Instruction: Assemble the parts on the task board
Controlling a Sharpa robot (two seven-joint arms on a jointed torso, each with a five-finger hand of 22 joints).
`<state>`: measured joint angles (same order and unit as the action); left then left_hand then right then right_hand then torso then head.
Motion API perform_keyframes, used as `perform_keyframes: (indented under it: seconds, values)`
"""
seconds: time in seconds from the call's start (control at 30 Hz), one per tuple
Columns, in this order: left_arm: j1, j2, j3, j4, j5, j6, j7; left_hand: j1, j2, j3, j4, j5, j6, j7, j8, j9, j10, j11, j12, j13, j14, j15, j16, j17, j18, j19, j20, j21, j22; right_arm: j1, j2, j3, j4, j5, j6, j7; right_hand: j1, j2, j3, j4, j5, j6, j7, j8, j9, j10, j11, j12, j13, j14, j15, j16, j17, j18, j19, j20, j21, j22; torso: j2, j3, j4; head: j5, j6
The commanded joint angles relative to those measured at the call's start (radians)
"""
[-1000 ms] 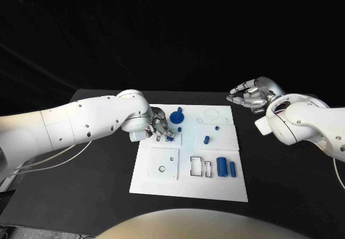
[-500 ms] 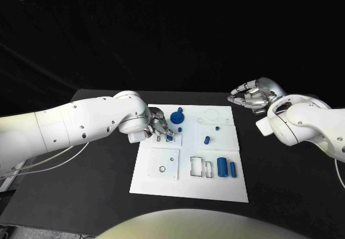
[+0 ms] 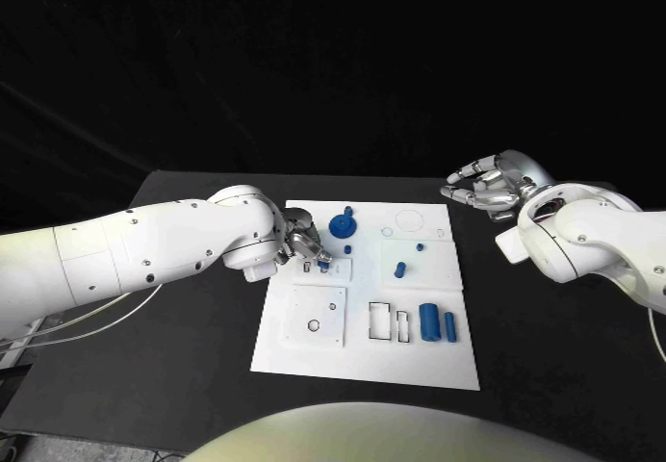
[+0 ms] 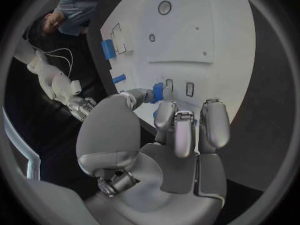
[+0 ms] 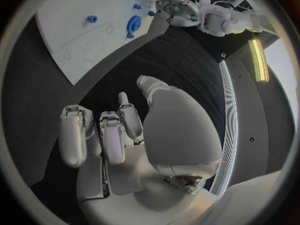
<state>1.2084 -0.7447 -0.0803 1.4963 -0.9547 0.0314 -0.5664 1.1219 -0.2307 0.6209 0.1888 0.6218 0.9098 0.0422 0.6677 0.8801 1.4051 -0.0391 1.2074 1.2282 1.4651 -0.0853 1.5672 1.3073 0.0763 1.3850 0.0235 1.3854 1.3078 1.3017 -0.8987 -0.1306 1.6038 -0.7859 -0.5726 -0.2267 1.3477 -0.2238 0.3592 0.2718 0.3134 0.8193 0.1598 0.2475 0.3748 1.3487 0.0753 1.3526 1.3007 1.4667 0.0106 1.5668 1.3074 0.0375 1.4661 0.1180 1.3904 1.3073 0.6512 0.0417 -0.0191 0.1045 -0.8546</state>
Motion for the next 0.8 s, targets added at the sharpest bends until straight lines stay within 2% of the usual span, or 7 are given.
perform_keyframes:
  seconds: [0.03,0.37,0.8]
  values:
    - [-0.006,0.001,0.0,0.004,-0.06,-0.036,0.02,-0.001,0.008,0.203,-0.212,0.007,0.009,-0.002,0.005,0.002,0.01,0.0,0.004,0.002,0.106,-0.005,0.004,0.263,-0.014,0.008,0.001,0.007,0.072,-0.003,0.0,0.0,0.002,-0.006,0.01,0.007,-0.013,0.001,0.007,0.0,0.007,-0.001,-0.004,0.003,0.001,0.003,-0.003,-0.001,-0.001,0.1,-0.007,-0.002,0.247,0.008,0.0,-0.007,-0.004,0.184,0.002,0.0003,-0.0029,0.001,-0.001]
    - [-0.017,0.009,-0.004,0.001,-0.093,-0.022,0.014,-0.009,0.005,0.206,-0.213,0.008,0.013,-0.003,0.007,0.003,0.013,-0.001,0.007,0.005,0.106,-0.006,0.004,0.263,-0.014,0.008,0.0,0.007,0.073,-0.006,-0.001,0.0,0.003,-0.006,0.01,0.008,-0.013,0.001,0.007,0.0,0.007,-0.001,-0.004,0.003,0.001,0.003,-0.003,-0.001,-0.001,0.1,-0.007,-0.002,0.247,0.008,0.0,-0.007,-0.004,0.184,0.002,0.0001,-0.0002,-0.002,-0.007]
    - [-0.02,0.018,-0.008,-0.006,-0.123,0.005,-0.009,-0.026,0.002,0.21,-0.213,-0.008,0.017,-0.007,0.014,0.011,0.016,-0.002,0.007,0.004,0.106,-0.006,0.004,0.263,-0.014,0.009,-0.001,0.007,0.074,-0.008,0.0,0.0,0.002,-0.006,0.01,0.01,-0.015,0.0,0.01,0.0,0.008,-0.002,-0.005,0.004,0.002,0.003,-0.003,-0.002,-0.002,0.099,-0.008,-0.003,0.246,0.008,-0.001,-0.007,-0.005,0.184,0.001,0.0008,-0.0025,0.002,-0.014]
